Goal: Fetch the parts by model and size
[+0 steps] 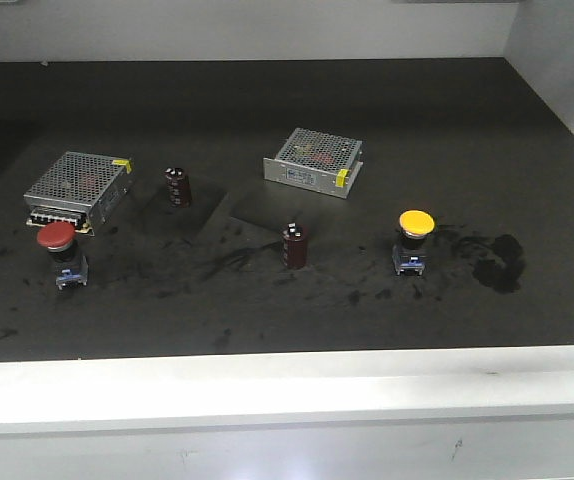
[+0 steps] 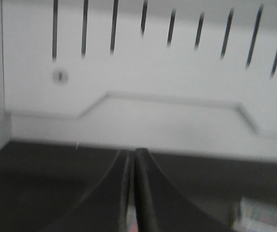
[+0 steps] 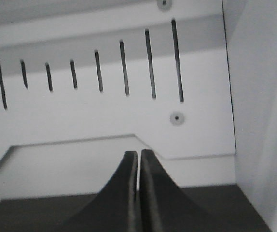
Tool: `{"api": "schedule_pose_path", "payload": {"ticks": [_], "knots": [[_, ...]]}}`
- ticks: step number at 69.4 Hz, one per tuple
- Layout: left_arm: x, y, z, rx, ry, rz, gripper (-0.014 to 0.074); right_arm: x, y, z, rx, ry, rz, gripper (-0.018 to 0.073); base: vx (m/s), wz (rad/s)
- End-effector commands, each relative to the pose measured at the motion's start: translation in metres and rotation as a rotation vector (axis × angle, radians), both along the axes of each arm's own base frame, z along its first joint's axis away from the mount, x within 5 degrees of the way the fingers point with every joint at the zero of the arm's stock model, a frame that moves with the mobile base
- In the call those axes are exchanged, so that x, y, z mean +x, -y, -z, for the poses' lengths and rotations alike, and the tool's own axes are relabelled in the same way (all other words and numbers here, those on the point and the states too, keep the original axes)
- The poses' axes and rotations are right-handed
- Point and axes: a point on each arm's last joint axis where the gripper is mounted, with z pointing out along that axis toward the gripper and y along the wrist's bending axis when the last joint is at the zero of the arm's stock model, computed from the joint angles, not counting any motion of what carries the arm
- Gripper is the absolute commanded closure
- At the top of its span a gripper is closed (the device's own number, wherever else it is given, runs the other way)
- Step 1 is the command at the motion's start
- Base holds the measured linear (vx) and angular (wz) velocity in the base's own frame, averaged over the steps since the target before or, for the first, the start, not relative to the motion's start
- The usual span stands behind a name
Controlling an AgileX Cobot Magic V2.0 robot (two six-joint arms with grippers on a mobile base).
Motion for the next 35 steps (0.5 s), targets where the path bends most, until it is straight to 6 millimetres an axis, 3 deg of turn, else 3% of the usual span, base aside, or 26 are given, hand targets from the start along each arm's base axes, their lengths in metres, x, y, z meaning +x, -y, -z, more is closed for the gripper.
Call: {"api": "schedule_pose_path", "payload": {"ticks": [1, 9, 17, 27, 35], "knots": [[0.018, -0.001, -0.004, 0.049, -0.026, -0.001, 0.055, 0.016, -0.002, -0.008, -0.01, 0.021, -0.005, 0.0562, 0.0, 0.0], [0.039, -0.001, 0.011, 0.078, -0.159, 0.004, 0.0461, 0.036, -0.003, 0.005, -0.019, -0.087, 0.001, 0.0545, 0.0, 0.0], [0.054, -0.002, 0.023, 0.074, -0.259, 0.008, 0.0312, 0.048, -0.004, 0.017, -0.026, -0.178, 0.007, 0.0491, 0.0, 0.0], [0.07, -0.002, 0.037, 0.065, -0.373, 0.014, 0.0097, 0.058, -0.004, 0.028, -0.033, -0.27, 0.014, 0.0331, 0.0, 0.0], [0.079, -0.002, 0.047, 0.062, -0.453, 0.017, -0.004, 0.065, -0.004, 0.037, -0.038, -0.336, 0.019, 0.0131, 0.0, 0.0]]}}
